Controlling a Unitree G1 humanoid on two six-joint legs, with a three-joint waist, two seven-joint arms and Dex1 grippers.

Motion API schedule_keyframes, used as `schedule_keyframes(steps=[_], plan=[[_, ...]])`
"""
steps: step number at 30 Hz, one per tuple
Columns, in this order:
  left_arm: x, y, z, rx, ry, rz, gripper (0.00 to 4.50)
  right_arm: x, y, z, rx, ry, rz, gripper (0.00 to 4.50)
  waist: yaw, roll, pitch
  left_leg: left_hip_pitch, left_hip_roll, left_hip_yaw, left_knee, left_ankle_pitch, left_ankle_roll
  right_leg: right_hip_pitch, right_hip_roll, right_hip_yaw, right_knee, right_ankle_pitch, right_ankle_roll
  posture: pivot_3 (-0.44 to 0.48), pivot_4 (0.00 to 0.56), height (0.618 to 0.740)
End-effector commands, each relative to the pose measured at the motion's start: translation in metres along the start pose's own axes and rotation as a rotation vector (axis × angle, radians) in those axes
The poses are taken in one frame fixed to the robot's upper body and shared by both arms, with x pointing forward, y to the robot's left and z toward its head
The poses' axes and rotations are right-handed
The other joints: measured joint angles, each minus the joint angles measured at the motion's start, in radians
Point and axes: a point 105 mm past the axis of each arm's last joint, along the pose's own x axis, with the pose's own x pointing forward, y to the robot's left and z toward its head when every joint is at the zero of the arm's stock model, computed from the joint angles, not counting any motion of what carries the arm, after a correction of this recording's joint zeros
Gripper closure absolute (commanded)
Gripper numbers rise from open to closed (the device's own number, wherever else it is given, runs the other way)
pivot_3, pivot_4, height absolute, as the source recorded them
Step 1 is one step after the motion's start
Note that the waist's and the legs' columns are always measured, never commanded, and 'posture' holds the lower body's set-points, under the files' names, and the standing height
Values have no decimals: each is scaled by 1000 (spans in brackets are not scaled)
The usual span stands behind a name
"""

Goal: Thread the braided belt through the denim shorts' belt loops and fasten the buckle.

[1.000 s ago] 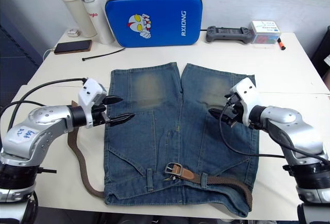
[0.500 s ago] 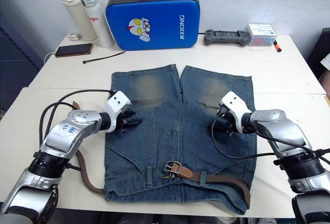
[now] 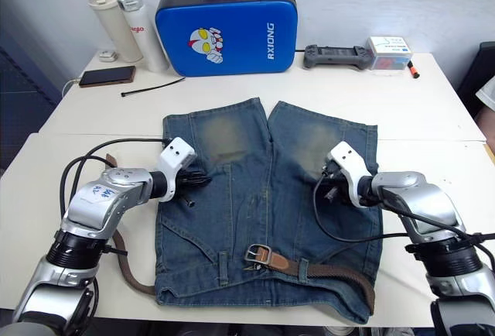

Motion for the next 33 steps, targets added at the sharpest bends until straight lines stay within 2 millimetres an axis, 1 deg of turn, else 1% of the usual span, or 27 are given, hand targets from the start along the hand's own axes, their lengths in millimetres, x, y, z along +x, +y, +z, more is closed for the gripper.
schedule_keyframes(steps=[1,2,4,6,7,9,10,13,15,16,17,18,19,21,23,24,25,26,28,29,30,31,33], plan=[[-7,26,28,21,-93,114,4500,3,-24,44,-158,-100,-126,4456,-4,0,2,0,1,1,0,0,0,-1,1,1,1,0,0,0,150,740],[-7,29,30,24,-99,129,4500,5,-28,49,-172,-108,-140,4456,-4,0,2,0,2,2,0,0,-1,-2,3,2,1,0,0,0,150,740],[-5,45,35,54,-102,178,4500,16,-40,64,-233,-111,-181,4456,-4,0,2,-1,4,2,0,-1,-2,-3,6,3,0,0,0,0,150,740],[-2,57,41,82,-107,203,4500,26,-50,73,-283,-97,-205,4456,-8,0,2,-2,6,3,0,-1,-4,-5,8,5,0,0,-1,0,150,740],[0,63,44,102,-109,217,4500,30,-54,75,-295,-81,-211,4456,-11,0,2,-4,6,3,0,-1,-4,-8,9,5,1,-1,-1,0,150,740],[2,71,50,150,-106,233,4500,36,-61,74,-321,-49,-221,4456,-19,-1,2,-13,7,3,2,-1,-5,-18,9,6,8,0,-2,0,150,740],[4,74,52,174,-104,238,4500,39,-62,72,-327,-32,-220,4456,-21,-1,2,-13,7,3,2,0,-5,-18,9,5,8,0,-2,0,150,740],[9,76,53,219,-86,219,4500,45,-60,69,-320,-22,-193,4456,-28,-1,2,-14,6,3,2,-1,-4,-19,9,6,8,0,-2,0,150,740],[11,76,52,229,-89,211,4500,46,-62,71,-293,-52,-203,4456,-30,-1,2,-14,6,3,2,-1,-4,-19,9,6,8,0,-2,0,150,740],[11,74,50,226,-85,193,3549,45,-61,73,-290,-73,-198,4500,-31,-1,2,-14,6,3,2,-1,-4,-20,9,6,8,0,-2,0,150,740],[11,73,48,217,-86,180,3381,44,-62,75,-285,-91,-203,4073,-32,-1,2,-14,6,3,2,-1,-4,-20,9,7,8,0,-2,0,150,740],[9,72,46,207,-84,166,2998,41,-63,80,-281,-116,-208,3620,-32,-1,2,-14,6,3,2,-1,-4,-20,9,7,9,0,-2,0,150,740],[8,70,43,195,-84,151,2576,38,-64,85,-277,-135,-211,3288,-32,-1,2,-14,6,3,2,-1,-4,-21,9,7,9,0,-2,0,150,740],[2,67,41,163,-91,127,1684,32,-66,91,-278,-152,-210,2297,-36,-1,2,-14,6,3,2,-1,-4,-21,9,8,10,0,-2,0,150,740],[-9,66,40,153,-93,108,854,24,-66,98,-273,-168,-197,1378,-42,-1,2,-14,6,3,2,-1,-4,-22,9,9,12,0,-2,0,150,740],[-16,65,40,146,-96,98,508,18,-66,101,-271,-177,-191,995,-49,-1,2,-14,6,3,2,-1,-4,-24,9,10,13,0,-2,0,150,740],[-23,65,41,142,-98,93,47,13,-65,105,-268,-186,-185,503,-51,-1,2,-14,6,3,2,-1,-4,-24,9,10,15,0,-2,0,150,740],[-31,65,43,133,-108,86,0,7,-64,108,-266,-198,-169,47,-52,0,2,-16,6,3,2,-1,-4,-26,9,11,15,0,-2,0,150,740],[-45,64,51,87,-148,64,0,-4,-59,114,-259,-213,-131,47,-53,0,2,-22,6,3,3,-1,-5,-34,10,12,18,-1,-2,0,150,740],[-55,63,58,65,-176,51,0,-11,-53,115,-267,-215,-98,47,-53,0,2,-24,6,3,4,-1,-5,-35,10,12,18,-1,-2,0,150,740],[-68,62,63,41,-200,38,0,-20,-40,117,-294,-220,-20,47,-54,0,2,-25,6,3,5,-1,-5,-36,10,13,18,-1,-2,0,150,740],[-77,60,66,27,-213,30,0,-26,-29,117,-315,-220,37,47,-53,0,2,-26,6,3,5,-1,-5,-37,11,13,18,-1,-3,0,150,740],[-97,61,69,-21,-237,37,0,-38,-3,110,-359,-197,179,47,-54,0,2,-27,6,3,5,-1,-5,-39,11,13,19,-1,-3,0,150,740]])
